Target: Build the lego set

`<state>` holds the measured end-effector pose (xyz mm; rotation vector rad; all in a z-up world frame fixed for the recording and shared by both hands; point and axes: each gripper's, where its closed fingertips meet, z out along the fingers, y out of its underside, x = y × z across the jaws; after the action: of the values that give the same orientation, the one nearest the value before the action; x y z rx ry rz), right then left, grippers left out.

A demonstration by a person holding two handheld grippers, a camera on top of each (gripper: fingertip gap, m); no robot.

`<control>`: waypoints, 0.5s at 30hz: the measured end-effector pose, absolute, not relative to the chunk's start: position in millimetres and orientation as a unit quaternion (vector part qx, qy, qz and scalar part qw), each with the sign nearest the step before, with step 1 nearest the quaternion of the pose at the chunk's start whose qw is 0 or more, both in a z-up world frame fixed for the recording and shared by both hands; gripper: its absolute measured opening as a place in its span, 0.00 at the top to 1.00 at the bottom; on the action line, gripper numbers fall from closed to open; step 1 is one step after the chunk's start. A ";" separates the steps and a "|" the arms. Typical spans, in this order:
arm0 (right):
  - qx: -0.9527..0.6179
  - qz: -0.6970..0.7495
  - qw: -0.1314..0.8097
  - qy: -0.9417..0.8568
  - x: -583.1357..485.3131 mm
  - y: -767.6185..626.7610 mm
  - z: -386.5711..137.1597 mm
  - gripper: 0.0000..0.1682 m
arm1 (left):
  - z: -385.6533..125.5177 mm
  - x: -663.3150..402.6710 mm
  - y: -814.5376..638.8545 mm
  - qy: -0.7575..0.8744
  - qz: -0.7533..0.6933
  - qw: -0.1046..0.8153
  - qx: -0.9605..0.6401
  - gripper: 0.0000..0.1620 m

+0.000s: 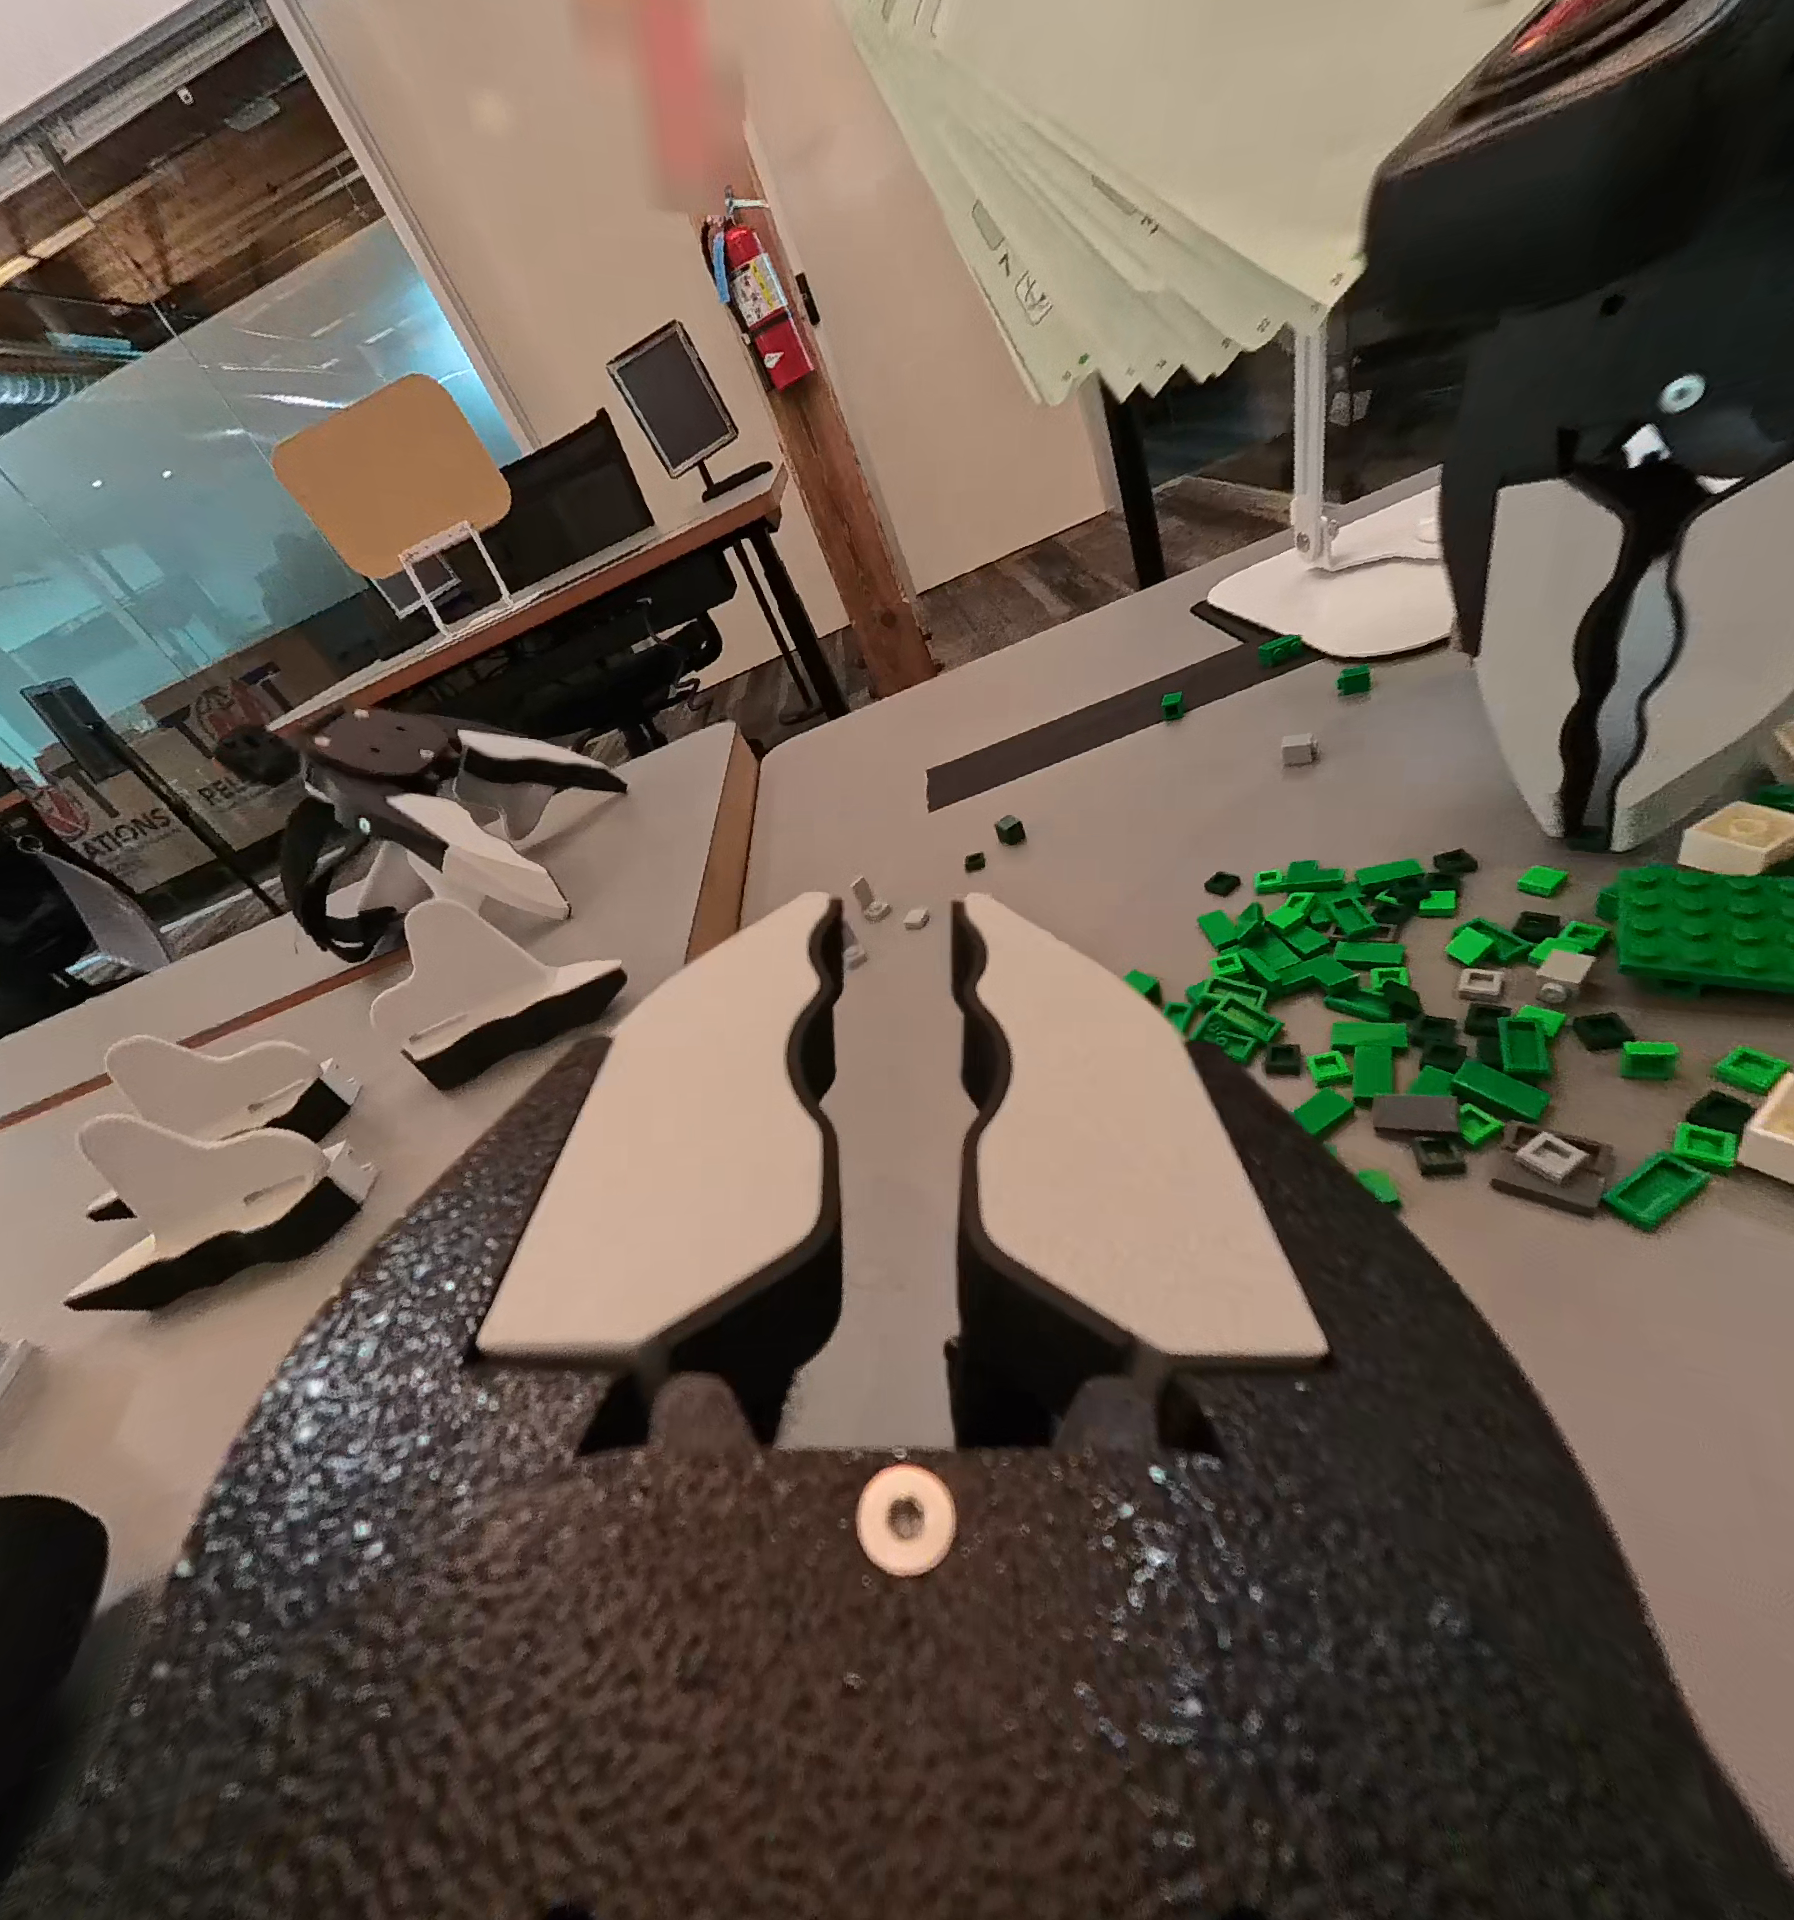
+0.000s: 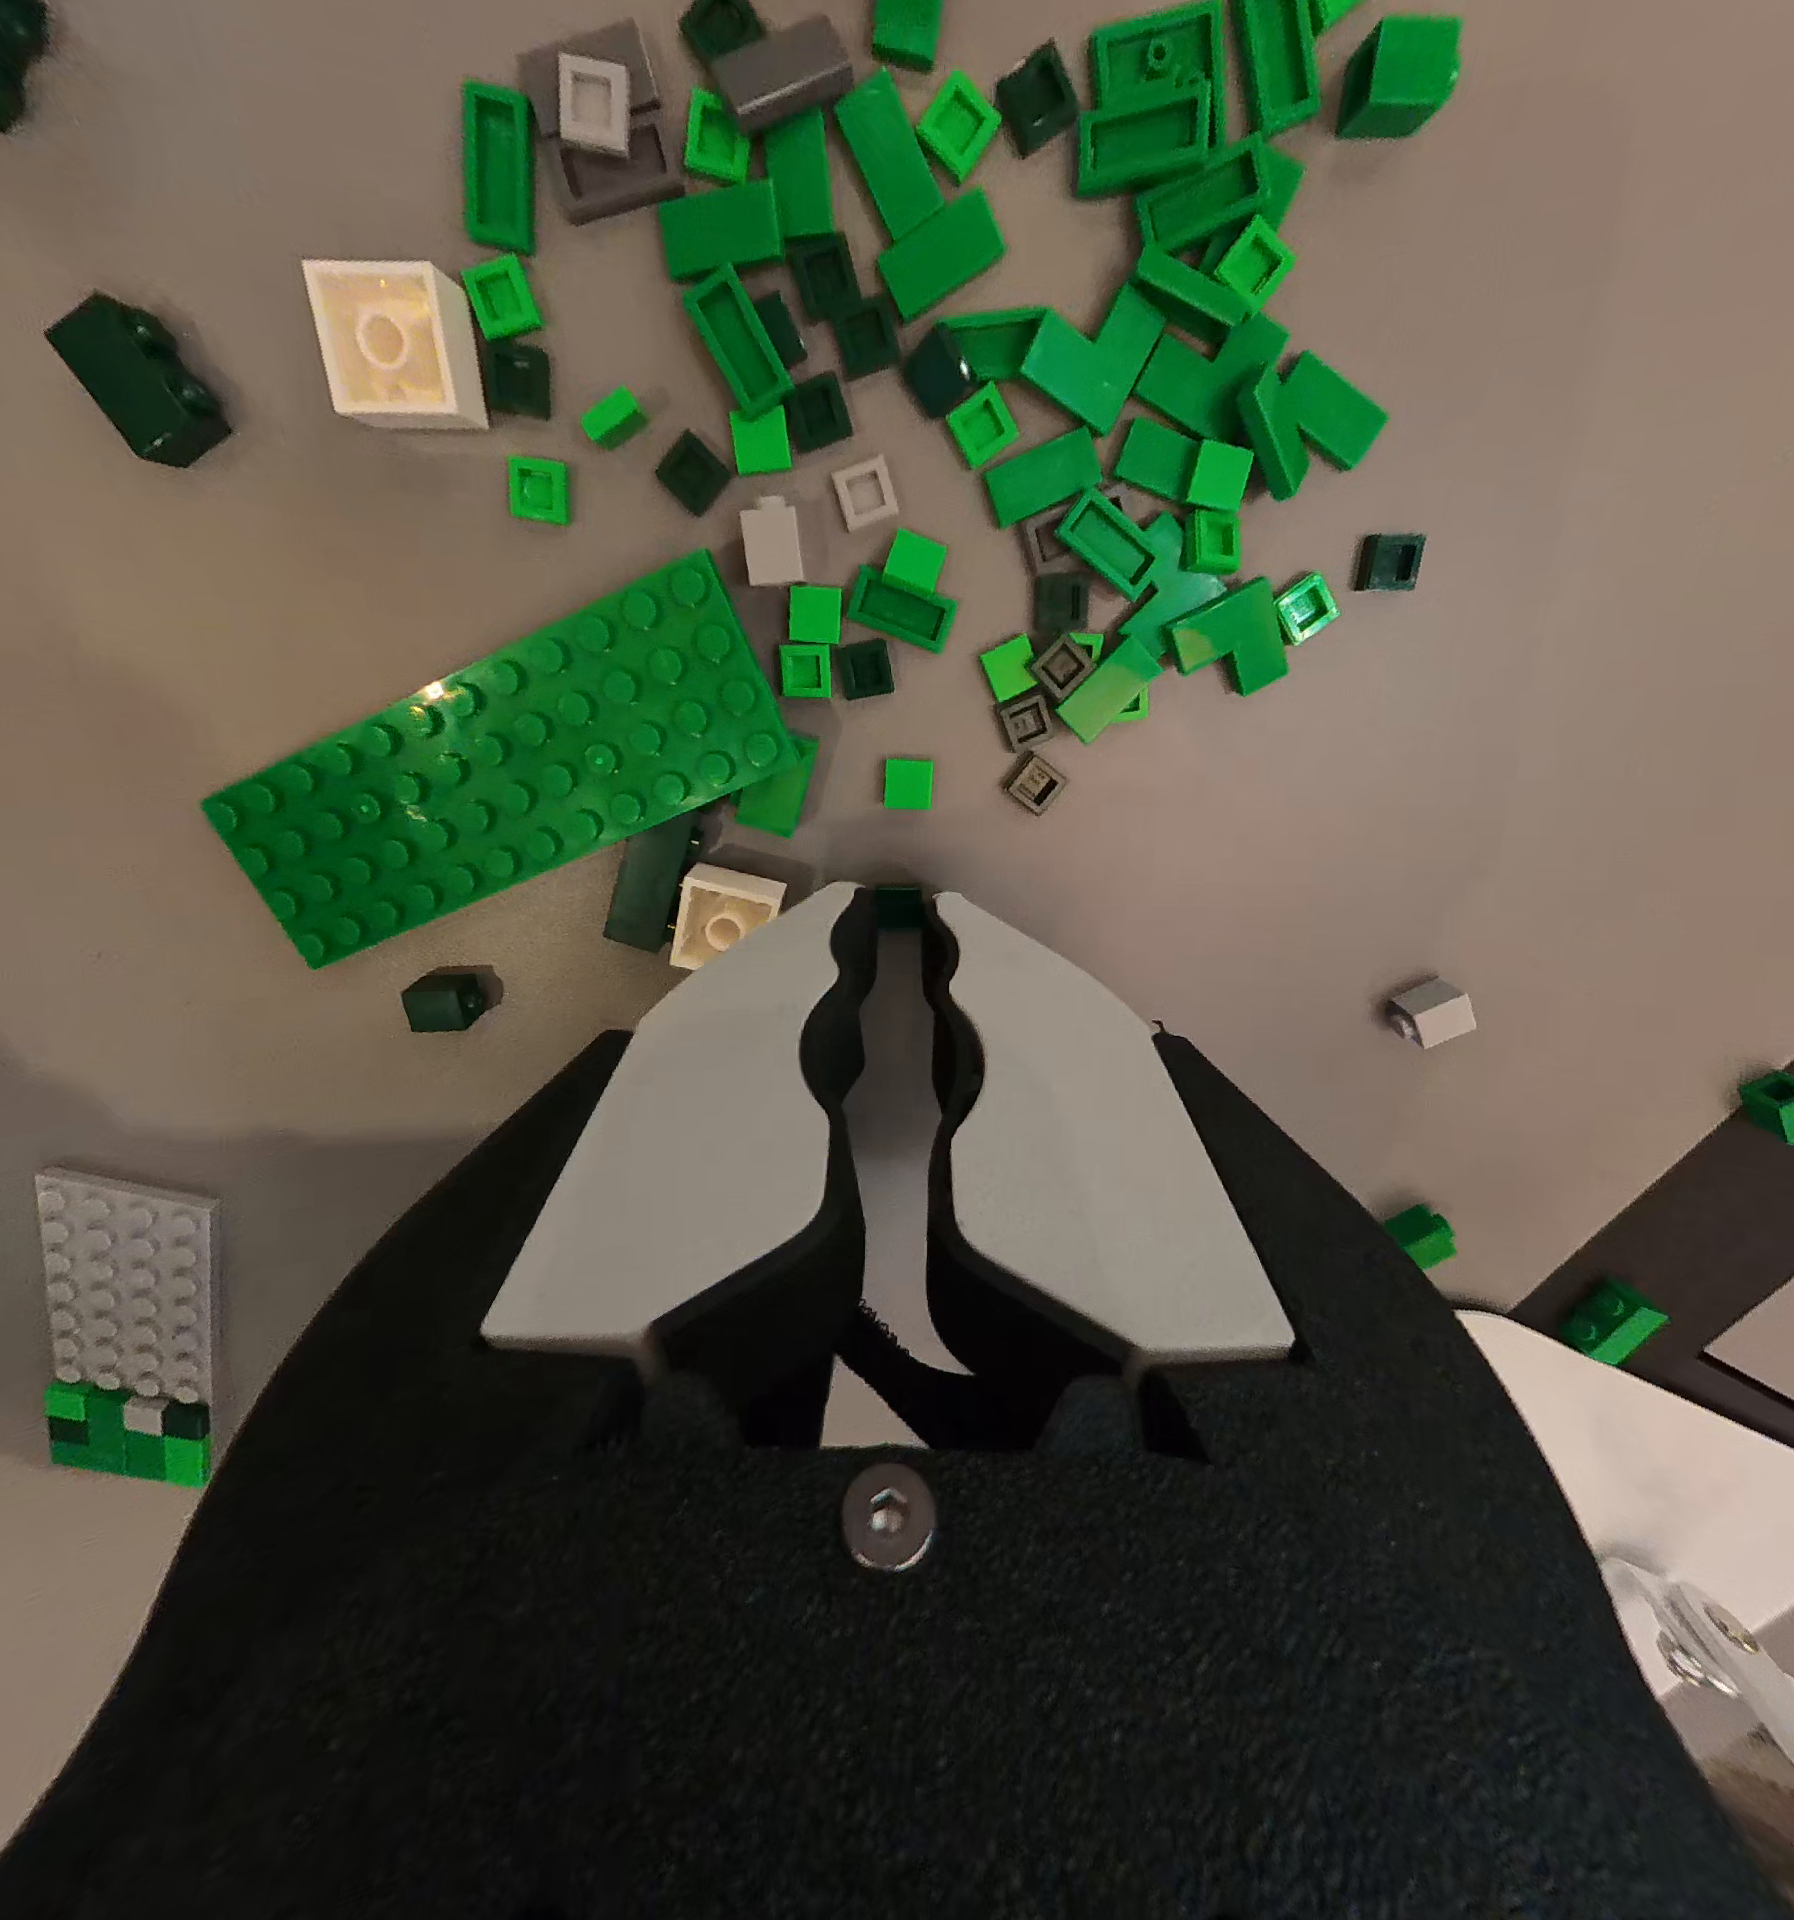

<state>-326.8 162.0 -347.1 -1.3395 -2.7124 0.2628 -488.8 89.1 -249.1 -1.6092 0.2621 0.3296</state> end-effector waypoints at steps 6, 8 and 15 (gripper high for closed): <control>-0.453 0.076 0.111 -0.881 -319.3 168.3 -327.1 0.96 | -218.0 -358.7 54.6 0.343 -0.057 0.683 -0.642 0.92; -0.469 0.090 0.148 -0.866 -305.5 164.4 -307.2 0.96 | -224.0 -301.8 33.8 0.422 -0.154 0.651 -0.611 0.89; -0.535 0.106 0.221 -0.808 -195.0 124.3 -267.8 0.96 | -293.7 -183.9 -12.5 0.562 -0.194 0.454 -0.663 0.69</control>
<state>-195.0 124.3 -267.8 -1.4790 -2.2341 0.2928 -183.9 -12.5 -293.7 -1.6370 1.3879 -0.4783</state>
